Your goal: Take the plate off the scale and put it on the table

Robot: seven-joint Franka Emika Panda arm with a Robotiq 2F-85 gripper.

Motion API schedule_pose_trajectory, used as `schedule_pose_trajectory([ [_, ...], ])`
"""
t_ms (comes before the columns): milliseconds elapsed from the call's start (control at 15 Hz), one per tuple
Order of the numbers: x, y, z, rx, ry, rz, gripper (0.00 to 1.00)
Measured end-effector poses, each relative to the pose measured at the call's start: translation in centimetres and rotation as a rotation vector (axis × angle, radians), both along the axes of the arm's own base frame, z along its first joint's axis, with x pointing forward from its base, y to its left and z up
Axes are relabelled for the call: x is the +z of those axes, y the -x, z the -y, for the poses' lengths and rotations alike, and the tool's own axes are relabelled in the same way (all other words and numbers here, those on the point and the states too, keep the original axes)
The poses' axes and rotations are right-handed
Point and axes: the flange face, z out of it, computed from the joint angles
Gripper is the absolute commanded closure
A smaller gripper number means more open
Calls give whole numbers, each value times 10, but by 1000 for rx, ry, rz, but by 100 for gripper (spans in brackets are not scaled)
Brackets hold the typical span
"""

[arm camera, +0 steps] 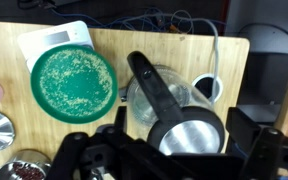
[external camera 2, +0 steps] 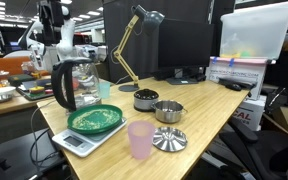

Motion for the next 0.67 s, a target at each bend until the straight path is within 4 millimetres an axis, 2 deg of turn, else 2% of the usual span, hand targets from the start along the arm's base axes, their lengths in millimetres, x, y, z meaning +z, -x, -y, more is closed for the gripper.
schedule_pose_trajectory([
  [200, -10, -11, 38, -128, 73, 34, 0],
  [467, -46, -13, 93, -346, 163, 17, 0],
  [533, -53, -11, 101, -377, 174, 12, 0],
  [667, -54, -12, 102, -399, 177, 13, 0],
])
